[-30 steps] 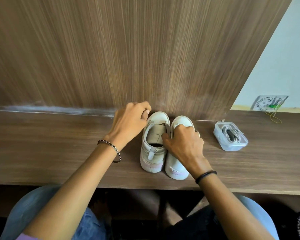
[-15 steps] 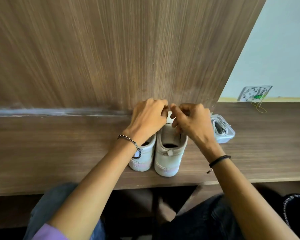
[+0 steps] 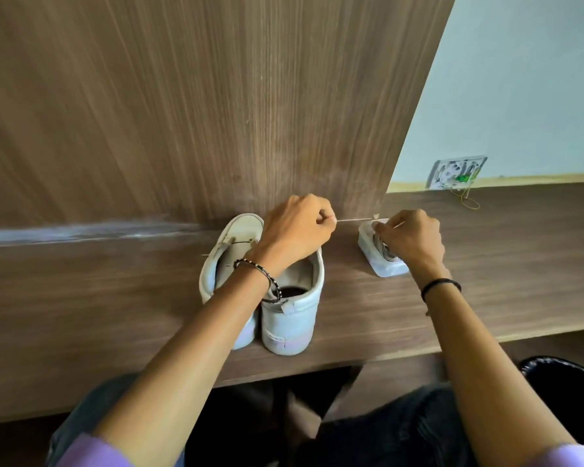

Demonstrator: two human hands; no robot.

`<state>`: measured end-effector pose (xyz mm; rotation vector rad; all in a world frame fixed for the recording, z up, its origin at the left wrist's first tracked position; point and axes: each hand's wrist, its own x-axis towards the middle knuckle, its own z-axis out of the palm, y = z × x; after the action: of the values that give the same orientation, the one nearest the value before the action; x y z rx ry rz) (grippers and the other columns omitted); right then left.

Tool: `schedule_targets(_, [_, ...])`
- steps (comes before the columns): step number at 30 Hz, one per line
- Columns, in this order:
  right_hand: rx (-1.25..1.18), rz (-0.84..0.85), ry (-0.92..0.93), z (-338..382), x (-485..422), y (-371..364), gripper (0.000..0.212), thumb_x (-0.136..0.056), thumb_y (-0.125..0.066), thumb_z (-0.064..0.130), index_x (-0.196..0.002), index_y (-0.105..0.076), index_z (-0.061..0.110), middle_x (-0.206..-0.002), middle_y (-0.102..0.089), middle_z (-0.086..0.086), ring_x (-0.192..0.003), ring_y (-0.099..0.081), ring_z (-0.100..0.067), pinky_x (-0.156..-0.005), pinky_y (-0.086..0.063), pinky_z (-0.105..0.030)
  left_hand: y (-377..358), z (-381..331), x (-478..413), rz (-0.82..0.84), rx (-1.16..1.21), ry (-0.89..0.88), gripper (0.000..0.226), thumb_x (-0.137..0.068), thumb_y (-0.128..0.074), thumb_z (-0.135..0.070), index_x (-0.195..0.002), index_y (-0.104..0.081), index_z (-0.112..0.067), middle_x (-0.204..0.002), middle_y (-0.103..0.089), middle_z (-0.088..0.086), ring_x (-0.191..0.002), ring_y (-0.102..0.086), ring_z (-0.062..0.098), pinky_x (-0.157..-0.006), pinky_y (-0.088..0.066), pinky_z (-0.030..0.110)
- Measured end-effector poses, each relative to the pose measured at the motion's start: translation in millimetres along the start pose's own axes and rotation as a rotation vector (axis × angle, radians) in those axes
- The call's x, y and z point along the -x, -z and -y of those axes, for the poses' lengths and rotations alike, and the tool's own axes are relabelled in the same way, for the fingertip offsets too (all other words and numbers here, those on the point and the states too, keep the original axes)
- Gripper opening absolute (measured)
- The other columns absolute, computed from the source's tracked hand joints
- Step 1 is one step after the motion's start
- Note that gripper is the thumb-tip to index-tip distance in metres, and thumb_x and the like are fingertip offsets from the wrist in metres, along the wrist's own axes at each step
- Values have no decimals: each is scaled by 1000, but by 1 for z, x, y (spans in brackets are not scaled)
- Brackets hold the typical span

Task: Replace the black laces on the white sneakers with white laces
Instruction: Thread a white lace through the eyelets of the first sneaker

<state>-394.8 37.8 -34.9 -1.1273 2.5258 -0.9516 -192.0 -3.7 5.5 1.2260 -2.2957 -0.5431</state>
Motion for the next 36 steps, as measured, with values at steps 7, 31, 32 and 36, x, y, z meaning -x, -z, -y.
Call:
schedule_targets(7, [221, 15, -5, 6, -3, -13, 28, -90, -66, 25, -113, -68, 9, -120, -60, -19, -106, -62, -45, -81, -44, -40, -3, 4, 3, 18, -13, 5, 18, -94, -58, -25, -93, -75, -25, -85, -75, -9, -86, -68, 15, -73, -52, 30])
schedule_targets(31, [-1192, 349, 358, 92, 63, 39, 16, -92, -72, 7, -109, -73, 5, -97, -72, -10, -85, -65, -19, -73, -52, -22, 29, 8, 11, 11, 254, -85, 63, -85, -79, -33, -141, -49, -33, -117, -64, -14, -87, -68, 9, -85, -55, 31])
schedule_targets(32, [-1241, 413, 379, 100, 69, 38, 15, -93, -70, 6, -107, -73, 7, -97, -72, -10, -86, -65, -19, -76, -51, -24, 30, 8, 13, 16, 286, -79, 57, -86, -80, -34, -135, -51, -35, -108, -65, -15, -84, -68, 8, -80, -54, 27])
schedule_targets(36, [-1373, 584, 431, 125, 92, 32, 14, -95, -64, 4, -105, -71, 9, -91, -72, -10, -71, -59, -26, -61, -41, -36, 41, 12, 14, -60, 540, -5, 11, -101, -58, -15, -95, -66, -13, -79, -74, 4, -64, -70, 11, -55, -54, 23])
